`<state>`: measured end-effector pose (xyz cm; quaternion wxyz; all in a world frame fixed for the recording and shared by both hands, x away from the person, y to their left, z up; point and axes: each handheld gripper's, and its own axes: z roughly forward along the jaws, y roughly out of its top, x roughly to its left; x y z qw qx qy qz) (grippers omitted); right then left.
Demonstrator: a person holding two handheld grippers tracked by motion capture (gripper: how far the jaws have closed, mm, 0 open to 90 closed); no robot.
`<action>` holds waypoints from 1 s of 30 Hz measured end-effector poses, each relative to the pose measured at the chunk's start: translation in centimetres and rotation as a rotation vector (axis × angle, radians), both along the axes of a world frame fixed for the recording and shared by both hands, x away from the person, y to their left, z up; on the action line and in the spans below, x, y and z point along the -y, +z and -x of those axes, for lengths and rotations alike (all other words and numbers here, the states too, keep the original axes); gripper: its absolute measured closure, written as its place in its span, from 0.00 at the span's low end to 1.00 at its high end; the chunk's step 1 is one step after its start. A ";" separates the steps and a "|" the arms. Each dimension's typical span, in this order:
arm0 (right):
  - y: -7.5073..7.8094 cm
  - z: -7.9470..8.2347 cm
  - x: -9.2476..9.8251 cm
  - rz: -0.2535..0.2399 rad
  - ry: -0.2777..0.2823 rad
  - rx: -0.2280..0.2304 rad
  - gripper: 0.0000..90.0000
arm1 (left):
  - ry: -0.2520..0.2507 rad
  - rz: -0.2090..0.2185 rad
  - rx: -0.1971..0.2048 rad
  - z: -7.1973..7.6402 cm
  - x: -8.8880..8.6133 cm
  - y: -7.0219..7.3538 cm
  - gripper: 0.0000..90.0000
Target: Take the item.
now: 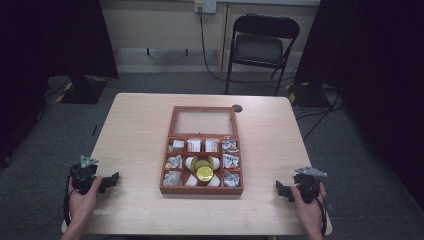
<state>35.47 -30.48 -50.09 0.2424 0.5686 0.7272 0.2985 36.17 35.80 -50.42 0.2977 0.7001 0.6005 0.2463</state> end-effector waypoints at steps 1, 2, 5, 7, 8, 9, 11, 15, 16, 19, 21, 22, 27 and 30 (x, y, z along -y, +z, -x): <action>0.0 0.0 0.0 0.000 0.000 0.000 0.00 | 0.001 0.001 0.001 0.0 0.0 0.0 0.00; 0.0 0.0 0.0 0.000 0.000 0.000 0.00 | 0.001 0.001 0.001 0.0 0.0 0.0 0.00; 0.0 0.0 0.0 0.001 0.001 0.000 0.00 | -0.002 0.001 0.002 0.0 0.0 0.0 0.00; 0.0 0.0 0.0 0.002 0.001 0.000 0.00 | -0.021 0.000 0.001 -0.1 0.0 0.0 0.00; 0.0 0.0 0.0 0.002 0.001 0.000 0.00 | -0.019 -0.002 0.002 -0.1 0.0 0.0 0.00; 0.0 0.0 0.0 0.001 0.001 0.001 0.00 | -0.025 -0.006 0.002 -0.1 0.0 0.0 0.00; 0.0 0.0 0.0 0.001 0.001 0.000 0.00 | -0.028 -0.006 0.002 -0.1 0.0 0.0 0.00; 0.0 0.0 0.0 0.001 0.001 0.000 0.00 | -0.024 0.004 0.010 0.0 0.1 0.1 0.05; 0.0 0.0 0.0 0.001 0.001 0.000 0.00 | -0.022 0.002 0.015 0.0 0.1 0.2 0.08; 0.0 0.0 0.0 0.001 0.001 0.000 0.00 | -0.025 0.002 0.021 0.0 0.1 0.3 0.16; 0.0 0.0 0.0 0.002 0.001 0.000 0.00 | -0.034 0.002 0.015 0.1 0.2 0.4 0.17; 0.0 0.0 0.0 0.002 0.001 0.000 0.00 | -0.034 0.002 0.015 0.1 0.2 0.4 0.18; 0.0 0.0 0.0 0.001 0.001 0.000 0.00 | -0.049 0.017 0.012 0.1 0.3 0.5 0.18; 0.0 0.0 0.0 0.001 0.001 0.000 0.00 | -0.059 0.027 0.006 0.1 0.3 0.6 0.19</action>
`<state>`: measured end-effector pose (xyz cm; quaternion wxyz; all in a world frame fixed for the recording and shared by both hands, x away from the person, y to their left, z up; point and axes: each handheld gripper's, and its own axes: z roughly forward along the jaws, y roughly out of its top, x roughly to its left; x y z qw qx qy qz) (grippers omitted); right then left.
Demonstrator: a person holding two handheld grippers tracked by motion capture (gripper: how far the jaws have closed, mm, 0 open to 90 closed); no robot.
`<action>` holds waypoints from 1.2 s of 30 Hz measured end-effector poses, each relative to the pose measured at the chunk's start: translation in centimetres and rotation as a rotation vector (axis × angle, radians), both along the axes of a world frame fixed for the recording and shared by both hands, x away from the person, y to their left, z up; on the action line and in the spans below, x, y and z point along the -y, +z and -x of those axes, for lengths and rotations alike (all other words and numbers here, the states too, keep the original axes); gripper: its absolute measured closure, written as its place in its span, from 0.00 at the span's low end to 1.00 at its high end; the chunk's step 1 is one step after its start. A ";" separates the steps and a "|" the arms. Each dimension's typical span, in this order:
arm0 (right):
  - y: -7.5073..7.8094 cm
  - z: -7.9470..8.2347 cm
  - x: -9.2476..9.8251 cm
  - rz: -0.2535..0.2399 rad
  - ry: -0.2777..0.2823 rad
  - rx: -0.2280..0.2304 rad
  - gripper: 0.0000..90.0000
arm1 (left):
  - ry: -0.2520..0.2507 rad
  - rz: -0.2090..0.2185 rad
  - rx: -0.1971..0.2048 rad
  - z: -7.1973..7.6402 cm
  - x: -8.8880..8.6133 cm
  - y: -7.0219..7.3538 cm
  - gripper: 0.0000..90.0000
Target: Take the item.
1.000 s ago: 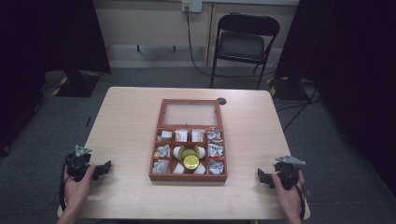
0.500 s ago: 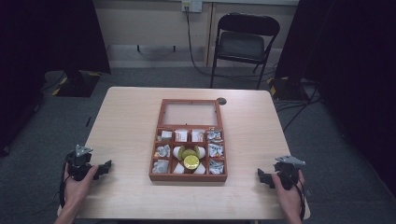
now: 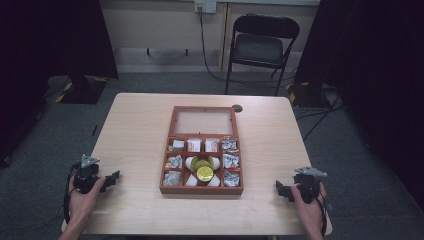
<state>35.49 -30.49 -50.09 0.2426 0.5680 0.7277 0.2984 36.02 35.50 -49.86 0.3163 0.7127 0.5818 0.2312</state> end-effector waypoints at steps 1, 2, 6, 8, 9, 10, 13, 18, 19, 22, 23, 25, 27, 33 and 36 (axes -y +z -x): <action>0.0 0.0 0.0 0.000 0.000 -0.001 0.00 | -0.008 0.002 0.000 0.0 0.0 0.0 0.19; 0.0 0.0 0.0 0.000 0.000 -0.001 0.00 | -0.012 0.005 0.008 0.1 0.1 0.1 0.19; 0.0 0.0 0.0 0.000 0.000 -0.001 0.00 | -0.036 -0.004 0.036 0.3 0.5 0.7 0.20; 0.0 0.0 0.0 0.000 0.000 0.000 0.00 | -0.053 -0.018 0.049 0.4 0.8 1.0 0.21; 0.0 0.0 0.0 0.000 0.000 0.000 0.00 | -0.063 -0.020 0.055 0.5 1.0 1.1 0.22; 0.0 0.0 0.0 0.000 0.000 0.000 0.00 | -0.075 -0.015 0.055 0.5 1.1 1.2 0.22; 0.0 0.0 0.0 0.000 0.000 0.000 0.00 | -0.114 -0.015 0.071 0.7 1.7 1.6 0.22; 0.0 0.0 0.0 0.000 0.000 -0.001 0.00 | -0.138 -0.018 0.096 0.8 2.5 2.1 0.22; 0.0 0.0 0.0 0.000 0.000 -0.001 0.00 | -0.146 -0.024 0.101 0.9 2.6 2.3 0.22; 0.0 0.0 0.0 0.000 0.000 -0.001 0.00 | -0.180 -0.018 0.122 1.1 2.9 2.6 0.23; 0.0 0.0 0.0 0.000 0.000 0.000 0.00 | -0.190 -0.017 0.125 1.2 3.0 2.7 0.23; 0.0 0.0 0.0 0.000 0.000 0.000 0.00 | -0.199 0.001 0.123 1.2 3.1 2.8 0.23; 0.0 0.0 0.0 0.000 0.000 0.000 0.00 | -0.211 0.036 0.127 1.3 3.1 3.0 0.23; 0.0 0.0 0.0 0.000 0.000 0.000 0.00 | -0.249 0.048 0.145 1.4 3.9 3.7 0.23; 0.0 0.0 0.0 0.000 0.000 0.000 0.00 | -0.278 0.060 0.141 1.4 4.4 4.0 0.23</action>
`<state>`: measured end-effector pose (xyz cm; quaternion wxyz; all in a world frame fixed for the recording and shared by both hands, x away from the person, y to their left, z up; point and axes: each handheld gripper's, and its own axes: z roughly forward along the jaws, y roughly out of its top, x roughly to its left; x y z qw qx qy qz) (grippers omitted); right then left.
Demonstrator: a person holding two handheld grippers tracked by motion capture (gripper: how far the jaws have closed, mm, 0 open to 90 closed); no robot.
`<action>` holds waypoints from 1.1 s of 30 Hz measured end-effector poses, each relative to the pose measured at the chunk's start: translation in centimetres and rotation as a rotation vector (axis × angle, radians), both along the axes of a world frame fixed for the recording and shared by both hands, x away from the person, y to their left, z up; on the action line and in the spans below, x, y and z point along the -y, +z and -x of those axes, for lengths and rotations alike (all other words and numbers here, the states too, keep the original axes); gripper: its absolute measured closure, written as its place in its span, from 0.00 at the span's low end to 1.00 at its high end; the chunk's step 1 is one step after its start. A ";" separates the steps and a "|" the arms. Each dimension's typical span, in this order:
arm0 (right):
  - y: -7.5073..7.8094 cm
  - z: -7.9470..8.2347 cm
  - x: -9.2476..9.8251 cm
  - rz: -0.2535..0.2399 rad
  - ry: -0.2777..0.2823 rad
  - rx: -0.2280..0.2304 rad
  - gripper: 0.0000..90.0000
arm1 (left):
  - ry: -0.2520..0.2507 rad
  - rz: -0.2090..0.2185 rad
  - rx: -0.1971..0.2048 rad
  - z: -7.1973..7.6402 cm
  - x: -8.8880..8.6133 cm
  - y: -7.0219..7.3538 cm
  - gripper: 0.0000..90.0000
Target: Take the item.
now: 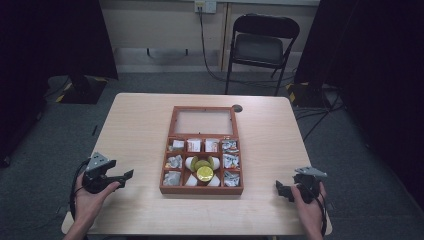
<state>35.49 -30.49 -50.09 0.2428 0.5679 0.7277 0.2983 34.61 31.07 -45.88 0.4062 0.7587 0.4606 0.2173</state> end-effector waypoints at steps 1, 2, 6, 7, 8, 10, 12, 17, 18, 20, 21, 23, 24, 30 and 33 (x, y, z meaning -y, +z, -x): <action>0.0 0.0 0.0 0.000 0.000 0.000 0.00 | -0.018 -0.011 0.005 0.1 0.4 0.2 0.23; 0.0 0.0 0.0 0.000 0.000 0.000 0.00 | -0.018 -0.011 0.005 0.1 0.4 0.2 0.23; 0.0 0.0 0.0 0.000 0.000 0.000 0.00 | -0.040 -0.024 0.013 0.2 1.1 0.6 0.23; 0.0 0.0 0.0 0.000 0.000 0.000 0.00 | -0.040 -0.027 0.012 0.2 1.3 0.7 0.22; 0.0 0.0 0.0 0.000 -0.001 0.000 0.00 | -0.046 -0.017 0.010 0.2 1.4 0.8 0.20; 0.0 0.0 0.0 0.000 0.000 0.000 0.00 | -0.058 -0.016 0.003 0.2 1.6 1.0 0.20; 0.0 0.0 0.0 0.000 -0.001 0.000 0.00 | -0.074 -0.018 0.012 0.2 2.0 1.4 0.20; 0.0 0.0 0.0 0.000 0.000 0.000 0.00 | -0.119 -0.027 0.016 -0.1 3.4 2.2 0.21; 0.0 0.0 0.0 0.000 -0.001 0.000 0.00 | -0.133 -0.024 0.021 -0.2 3.7 2.4 0.21; 0.0 0.0 0.0 0.000 0.000 0.000 0.00 | -0.151 -0.021 0.034 -0.1 4.4 2.7 0.21; 0.0 0.0 0.0 0.000 0.000 0.000 0.00 | -0.157 -0.026 0.039 -0.1 4.7 2.7 0.21; 0.0 0.0 0.0 0.000 0.000 0.000 0.00 | -0.170 -0.024 0.035 -0.1 5.2 2.8 0.21; 0.0 0.0 0.0 0.000 0.000 0.000 0.00 | -0.179 -0.032 0.032 -0.2 5.4 2.8 0.21; 0.0 0.0 0.0 0.000 0.000 0.000 0.00 | -0.206 -0.016 0.044 -0.5 6.8 3.3 0.20; 0.0 0.0 0.0 0.000 0.000 0.000 0.00 | -0.220 -0.025 0.054 -0.7 7.4 3.8 0.20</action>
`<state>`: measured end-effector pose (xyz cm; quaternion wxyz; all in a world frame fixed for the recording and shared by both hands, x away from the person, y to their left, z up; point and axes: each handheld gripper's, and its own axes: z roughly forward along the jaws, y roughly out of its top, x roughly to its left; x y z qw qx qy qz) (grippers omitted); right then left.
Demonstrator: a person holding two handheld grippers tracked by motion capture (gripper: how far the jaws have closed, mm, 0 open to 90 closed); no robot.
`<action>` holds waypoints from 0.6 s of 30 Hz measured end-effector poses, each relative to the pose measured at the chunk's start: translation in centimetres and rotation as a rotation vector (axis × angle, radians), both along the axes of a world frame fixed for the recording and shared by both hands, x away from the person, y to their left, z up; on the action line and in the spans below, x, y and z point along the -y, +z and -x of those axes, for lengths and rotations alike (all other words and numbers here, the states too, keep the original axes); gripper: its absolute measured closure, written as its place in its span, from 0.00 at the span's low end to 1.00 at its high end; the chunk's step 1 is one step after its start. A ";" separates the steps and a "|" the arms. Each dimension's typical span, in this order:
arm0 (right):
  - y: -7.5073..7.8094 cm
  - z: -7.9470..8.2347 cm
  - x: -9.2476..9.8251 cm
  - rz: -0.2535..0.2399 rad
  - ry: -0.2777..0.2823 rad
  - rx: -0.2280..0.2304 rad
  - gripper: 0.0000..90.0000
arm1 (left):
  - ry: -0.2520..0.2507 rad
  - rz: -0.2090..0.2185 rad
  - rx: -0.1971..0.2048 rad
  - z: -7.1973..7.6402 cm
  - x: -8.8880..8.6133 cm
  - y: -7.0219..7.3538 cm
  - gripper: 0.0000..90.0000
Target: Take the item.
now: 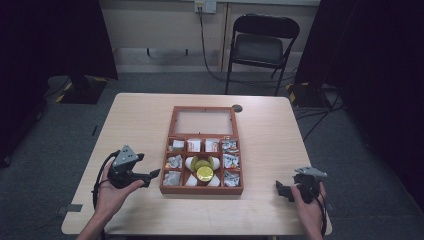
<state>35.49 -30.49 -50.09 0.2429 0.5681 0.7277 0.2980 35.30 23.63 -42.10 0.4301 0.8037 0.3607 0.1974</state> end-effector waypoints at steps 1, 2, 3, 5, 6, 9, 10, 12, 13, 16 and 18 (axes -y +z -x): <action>0.0 0.0 0.0 0.000 0.000 0.000 0.00 | -0.004 0.001 -0.002 -0.1 0.2 0.1 0.20; 0.0 0.0 0.0 0.000 0.000 0.000 0.00 | -0.009 0.004 -0.004 -0.1 0.4 0.2 0.20; 0.0 0.0 0.0 0.000 0.000 0.000 0.00 | -0.012 0.007 -0.002 -0.2 0.5 0.2 0.20; 0.0 0.0 0.0 0.000 0.000 0.000 0.00 | -0.016 0.008 -0.008 -0.3 0.9 0.1 0.21; 0.0 0.0 0.0 0.000 0.000 0.000 0.00 | -0.024 0.005 -0.012 -0.4 1.1 0.1 0.21; 0.0 0.0 0.0 0.000 0.000 0.000 0.00 | -0.028 -0.002 -0.008 -0.5 1.6 0.0 0.20; 0.0 0.0 0.0 0.000 0.000 0.000 0.00 | -0.030 -0.002 -0.010 -0.6 1.7 0.0 0.20; 0.0 0.0 0.0 -0.001 0.001 0.000 0.00 | -0.038 -0.003 -0.022 -0.8 1.8 0.0 0.22; 0.0 0.0 0.0 -0.001 0.000 0.000 0.00 | -0.039 0.000 -0.024 -0.9 1.9 0.1 0.23; 0.0 0.0 0.0 0.000 0.000 0.000 0.00 | -0.046 0.001 -0.022 -1.1 2.4 0.3 0.23; 0.0 0.0 0.0 -0.001 0.000 0.000 0.00 | -0.053 0.000 -0.024 -1.3 2.8 0.4 0.22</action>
